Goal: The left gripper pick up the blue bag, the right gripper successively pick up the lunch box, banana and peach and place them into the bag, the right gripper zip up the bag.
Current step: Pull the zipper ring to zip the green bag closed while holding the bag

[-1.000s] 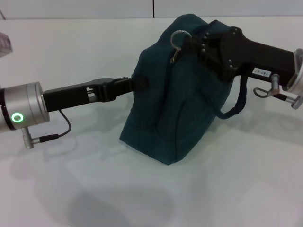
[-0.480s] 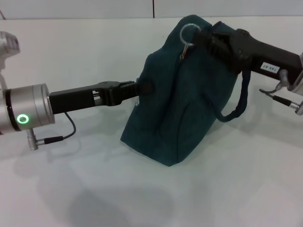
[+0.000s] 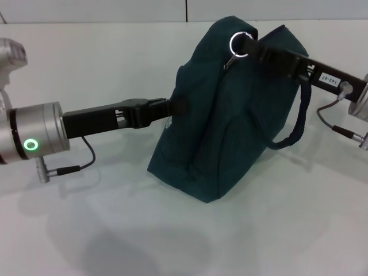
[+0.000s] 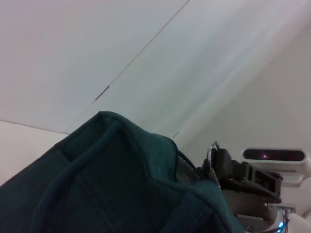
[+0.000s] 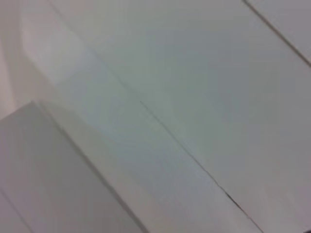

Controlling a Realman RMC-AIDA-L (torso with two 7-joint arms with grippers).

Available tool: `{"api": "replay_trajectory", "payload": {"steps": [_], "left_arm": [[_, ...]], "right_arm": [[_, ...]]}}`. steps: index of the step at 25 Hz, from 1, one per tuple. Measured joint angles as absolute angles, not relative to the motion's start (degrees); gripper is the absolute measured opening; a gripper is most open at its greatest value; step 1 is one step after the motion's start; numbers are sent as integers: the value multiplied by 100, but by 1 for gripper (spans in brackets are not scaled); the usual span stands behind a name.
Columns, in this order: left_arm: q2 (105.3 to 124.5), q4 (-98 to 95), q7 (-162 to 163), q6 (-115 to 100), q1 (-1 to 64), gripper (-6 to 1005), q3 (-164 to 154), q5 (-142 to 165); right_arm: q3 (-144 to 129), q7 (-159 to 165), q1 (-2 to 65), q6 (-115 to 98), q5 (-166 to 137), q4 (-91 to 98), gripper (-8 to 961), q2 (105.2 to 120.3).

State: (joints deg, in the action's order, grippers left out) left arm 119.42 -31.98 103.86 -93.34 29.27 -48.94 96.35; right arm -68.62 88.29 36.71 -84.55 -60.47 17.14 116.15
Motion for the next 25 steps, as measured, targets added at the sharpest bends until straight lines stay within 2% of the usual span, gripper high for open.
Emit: {"api": "replay_trajectory", "payload": {"steps": [25], "left_arm": [[11872, -3084, 10168, -9717, 2784, 101, -4904, 9659]], "right_arm": [[-6743, 9029, 3537, -8222, -5743, 1743, 16, 11564]]}}
